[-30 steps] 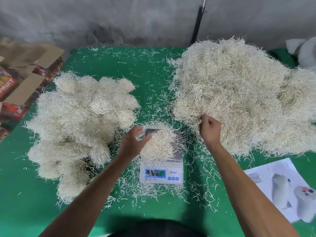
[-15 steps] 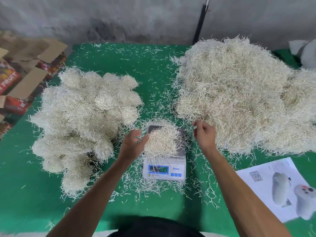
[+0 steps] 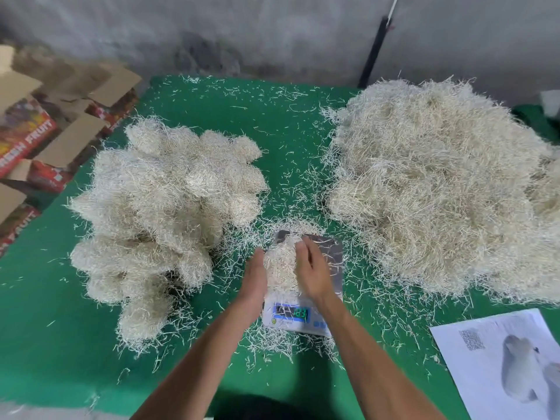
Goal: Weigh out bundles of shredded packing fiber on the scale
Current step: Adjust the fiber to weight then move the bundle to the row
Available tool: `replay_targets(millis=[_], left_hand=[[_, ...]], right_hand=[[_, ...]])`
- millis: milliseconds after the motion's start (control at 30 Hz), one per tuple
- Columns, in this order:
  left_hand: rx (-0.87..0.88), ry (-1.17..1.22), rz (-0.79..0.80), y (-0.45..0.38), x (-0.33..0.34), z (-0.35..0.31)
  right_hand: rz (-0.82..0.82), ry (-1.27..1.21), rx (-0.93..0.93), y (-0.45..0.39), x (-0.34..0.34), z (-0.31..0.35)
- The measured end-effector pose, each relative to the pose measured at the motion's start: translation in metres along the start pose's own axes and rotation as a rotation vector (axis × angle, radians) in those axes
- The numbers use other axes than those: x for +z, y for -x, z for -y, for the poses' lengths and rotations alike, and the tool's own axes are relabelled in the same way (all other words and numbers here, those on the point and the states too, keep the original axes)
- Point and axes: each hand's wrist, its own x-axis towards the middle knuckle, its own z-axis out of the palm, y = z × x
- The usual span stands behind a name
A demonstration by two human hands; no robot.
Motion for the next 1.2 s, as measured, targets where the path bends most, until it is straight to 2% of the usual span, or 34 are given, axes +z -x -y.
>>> replay_targets(millis=[67,133,200,267,333,400,467,500,567,600,633,700,767,833,900,967,1000,1100,1133,1200], left_hand=[[-0.085,0.161,-0.002,0.005,0.002,-0.009],[-0.072,0.366,0.009,0.008,-0.007,-0.026],[-0.004,0.483,-0.020,0.011,-0.023,-0.044],[0.070,0.577,-0.062,0.009,-0.037,-0.055],[0.021,0.729,0.100,0.016,-0.047,-0.061],[-0.017,0.542,0.232,0.033,-0.055,-0.068],[-0.066,0.506,0.322,0.034,-0.069,-0.073],[-0.042,0.532,0.198,0.027,-0.076,-0.084],[0.054,0.674,0.147,0.022,-0.091,-0.094],[0.135,0.596,0.086,0.020,-0.096,-0.091],[0.193,0.382,0.025,0.024,-0.095,-0.087],[0.216,0.119,0.060,0.037,-0.091,-0.083],[0.303,0.045,0.109,0.030,-0.101,-0.084],[0.242,0.389,0.175,0.024,-0.120,-0.105],[0.165,0.743,0.181,0.020,-0.136,-0.112],[0.268,0.684,0.130,0.029,-0.135,-0.112],[0.291,0.723,0.166,0.030,-0.135,-0.108],[0.180,0.642,0.282,0.025,-0.130,-0.116],[0.119,0.706,0.282,0.024,-0.137,-0.123],[0.108,0.822,0.157,0.018,-0.154,-0.134]], right_hand=[[0.050,-0.078,0.022,0.006,0.033,0.013],[0.037,-0.160,0.025,0.012,0.058,0.032],[-0.007,-0.185,-0.090,0.017,0.077,0.054],[0.018,-0.117,-0.247,0.019,0.088,0.080],[0.044,-0.055,-0.336,0.006,0.088,0.103],[0.034,0.011,-0.339,-0.012,0.075,0.120],[0.036,0.133,-0.374,-0.020,0.064,0.124],[0.057,0.209,-0.430,-0.018,0.063,0.124],[0.143,0.254,-0.503,-0.003,0.078,0.126],[0.177,0.253,-0.538,0.004,0.088,0.131],[0.182,0.251,-0.578,0.006,0.097,0.136],[0.146,0.256,-0.593,-0.004,0.104,0.153],[0.159,0.285,-0.562,-0.022,0.097,0.163],[0.207,0.228,-0.583,-0.027,0.096,0.157],[0.231,0.189,-0.701,-0.017,0.111,0.153],[0.231,0.200,-0.846,-0.013,0.128,0.154],[0.220,0.194,-0.854,-0.018,0.130,0.158],[0.147,0.217,-0.789,-0.041,0.119,0.168],[0.133,0.253,-0.788,-0.044,0.120,0.166],[0.164,0.324,-0.846,-0.040,0.134,0.162]])
